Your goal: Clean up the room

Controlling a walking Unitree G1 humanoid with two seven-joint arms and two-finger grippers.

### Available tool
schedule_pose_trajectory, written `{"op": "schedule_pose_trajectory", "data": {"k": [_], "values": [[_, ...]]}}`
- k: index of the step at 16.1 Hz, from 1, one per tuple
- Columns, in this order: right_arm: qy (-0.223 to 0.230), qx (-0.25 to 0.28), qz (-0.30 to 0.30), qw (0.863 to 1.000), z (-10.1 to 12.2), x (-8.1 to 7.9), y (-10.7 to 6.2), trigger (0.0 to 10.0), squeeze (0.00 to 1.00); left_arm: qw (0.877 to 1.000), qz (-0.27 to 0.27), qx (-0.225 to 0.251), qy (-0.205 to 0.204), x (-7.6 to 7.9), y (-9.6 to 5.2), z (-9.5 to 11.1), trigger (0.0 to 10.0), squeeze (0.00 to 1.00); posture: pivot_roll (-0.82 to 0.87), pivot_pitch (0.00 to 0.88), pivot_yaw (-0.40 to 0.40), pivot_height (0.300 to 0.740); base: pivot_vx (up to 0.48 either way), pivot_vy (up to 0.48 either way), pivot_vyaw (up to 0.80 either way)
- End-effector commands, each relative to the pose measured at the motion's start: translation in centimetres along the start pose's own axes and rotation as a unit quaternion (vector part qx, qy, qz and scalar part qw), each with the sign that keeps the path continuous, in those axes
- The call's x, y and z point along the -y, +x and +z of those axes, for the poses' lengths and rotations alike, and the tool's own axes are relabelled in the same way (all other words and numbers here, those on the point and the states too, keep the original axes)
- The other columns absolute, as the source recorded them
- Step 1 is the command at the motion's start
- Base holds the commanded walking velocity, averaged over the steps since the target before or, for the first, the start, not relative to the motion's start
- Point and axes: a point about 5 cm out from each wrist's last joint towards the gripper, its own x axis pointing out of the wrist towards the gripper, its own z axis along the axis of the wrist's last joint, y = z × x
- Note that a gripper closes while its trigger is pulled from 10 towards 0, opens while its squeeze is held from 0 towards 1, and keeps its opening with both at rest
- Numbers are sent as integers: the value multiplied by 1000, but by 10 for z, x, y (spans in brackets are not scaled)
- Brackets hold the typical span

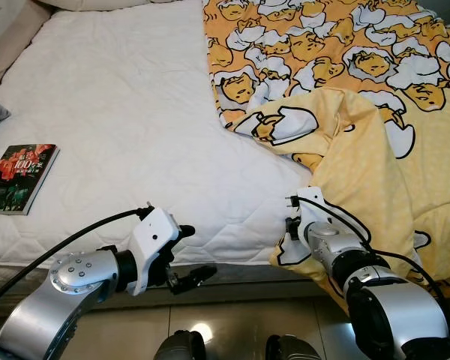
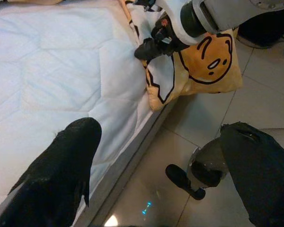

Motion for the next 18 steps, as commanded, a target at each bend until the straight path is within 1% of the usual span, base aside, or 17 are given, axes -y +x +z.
{"op": "schedule_pose_trajectory", "data": {"k": [1,2,7,13,18], "values": [[1,1,9,1000,2,-5,0,0,0,1000,-1,-4,4,1,-3,0,10000,1000,116,159,61,740,0,0,0],[0,2,13,1000,2,-6,0,0,0,1000,-2,-2,4,2,-1,0,10000,1000,111,145,56,740,0,0,0],[-8,-1,17,1000,-1,-6,0,0,0,1000,0,-1,5,1,2,0,10000,1000,106,128,50,740,0,0,0],[-15,-8,21,1000,-6,-2,0,0,0,1000,6,-2,1,1,3,-3,10000,1000,109,123,43,740,0,0,0],[-9,-8,26,1000,-8,1,1,0,0,1000,9,-1,1,-2,4,-4,10000,1000,99,121,47,740,0,0,0]]}}
